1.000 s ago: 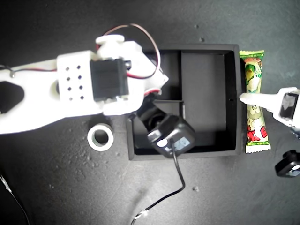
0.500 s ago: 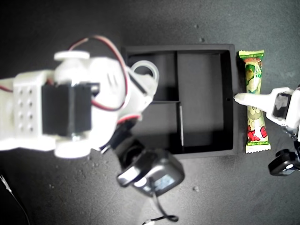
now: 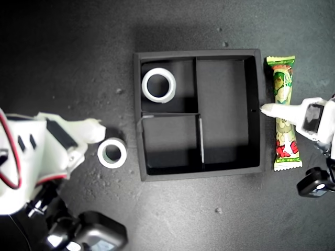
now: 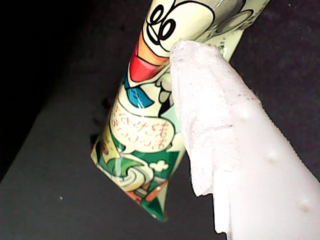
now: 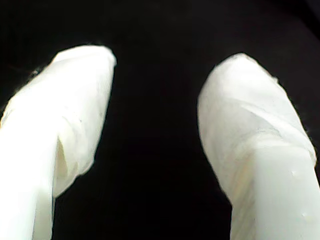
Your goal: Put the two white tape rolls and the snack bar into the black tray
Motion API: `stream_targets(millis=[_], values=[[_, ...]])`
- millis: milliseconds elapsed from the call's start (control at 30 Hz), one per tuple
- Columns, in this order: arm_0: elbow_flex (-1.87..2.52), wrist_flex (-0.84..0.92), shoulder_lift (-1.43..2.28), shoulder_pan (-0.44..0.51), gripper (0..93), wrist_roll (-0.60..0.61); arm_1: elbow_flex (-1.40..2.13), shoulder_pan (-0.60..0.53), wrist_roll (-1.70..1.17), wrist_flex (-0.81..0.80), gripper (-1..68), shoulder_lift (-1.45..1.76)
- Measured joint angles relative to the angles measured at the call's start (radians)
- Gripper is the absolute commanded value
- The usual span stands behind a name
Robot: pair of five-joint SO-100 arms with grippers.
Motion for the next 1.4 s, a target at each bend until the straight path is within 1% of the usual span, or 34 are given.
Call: stream_targets(millis=[100, 267, 467, 533, 700, 833, 900, 1033, 1167, 1233, 1300, 1367, 1400], values=[[0.049, -0.006, 0.003, 0.021, 13.5, -0.005, -0.104, -0.005, 0.006, 0.086, 25.6, 0.005], [0.141, -0.057, 0.055, 0.017, 13.6, -0.005, -0.233, -0.017, 0.0, 0.209, 25.9, 0.018], [0.273, -0.126, 0.143, 0.037, 13.6, -0.023, -0.244, -0.006, 0.0, 0.313, 25.4, 0.132], [0.316, -0.156, 0.16, 0.037, 13.7, -0.028, -0.207, -0.015, 0.0, 0.319, 25.4, 0.14], [0.367, -0.202, 0.166, 0.043, 13.7, -0.04, -0.072, -0.011, 0.0, 0.245, 24.9, 0.14], [0.374, -0.219, 0.166, 0.06, 13.7, -0.051, 0.031, -0.011, 0.0, 0.143, 24.7, 0.14], [0.374, -0.222, 0.166, 0.063, 13.7, -0.061, 0.077, -0.008, 0.0, 0.084, 23.3, 0.14], [0.374, -0.225, 0.166, 0.097, 13.7, -0.081, 0.164, 0.02, 0.0, -0.037, 23.3, 0.14], [0.374, -0.25, 0.166, 0.132, 13.7, -0.103, 0.209, 0.038, 0.0, -0.12, 22.1, 0.14], [0.365, -0.264, 0.166, 0.164, 13.6, -0.12, 0.213, 0.055, 0.0, -0.147, 18.8, 0.124], [0.351, -0.275, 0.164, 0.195, 13.4, -0.137, 0.213, 0.072, 0.0, -0.169, 13.4, 0.092], [0.347, -0.288, 0.158, 0.224, 13.3, -0.161, 0.204, 0.083, 0.0, -0.183, 2.4, 0.043], [0.347, -0.295, 0.155, 0.236, 13.3, -0.176, 0.193, 0.084, 0.0, -0.184, -0.1, 0.021]])
